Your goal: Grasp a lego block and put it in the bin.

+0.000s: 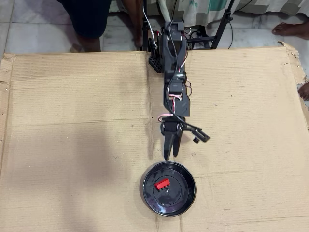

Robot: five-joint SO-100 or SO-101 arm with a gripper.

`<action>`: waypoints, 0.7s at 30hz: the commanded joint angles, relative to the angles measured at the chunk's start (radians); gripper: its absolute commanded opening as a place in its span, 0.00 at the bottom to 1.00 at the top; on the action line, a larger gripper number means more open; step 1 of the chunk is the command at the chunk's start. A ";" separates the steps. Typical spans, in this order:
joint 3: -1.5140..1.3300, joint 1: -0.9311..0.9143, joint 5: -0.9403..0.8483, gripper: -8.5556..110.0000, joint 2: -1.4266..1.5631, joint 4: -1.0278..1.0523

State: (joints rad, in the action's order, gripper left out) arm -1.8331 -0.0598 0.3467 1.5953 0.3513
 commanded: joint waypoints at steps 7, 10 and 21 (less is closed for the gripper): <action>-0.275 0.020 -0.003 0.36 0.290 -0.005; -0.347 0.017 -0.003 0.36 0.356 -0.005; -0.635 0.014 -0.003 0.36 0.604 -0.006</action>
State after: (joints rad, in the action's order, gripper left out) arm -2.4360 -0.0383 0.3467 2.1200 0.3543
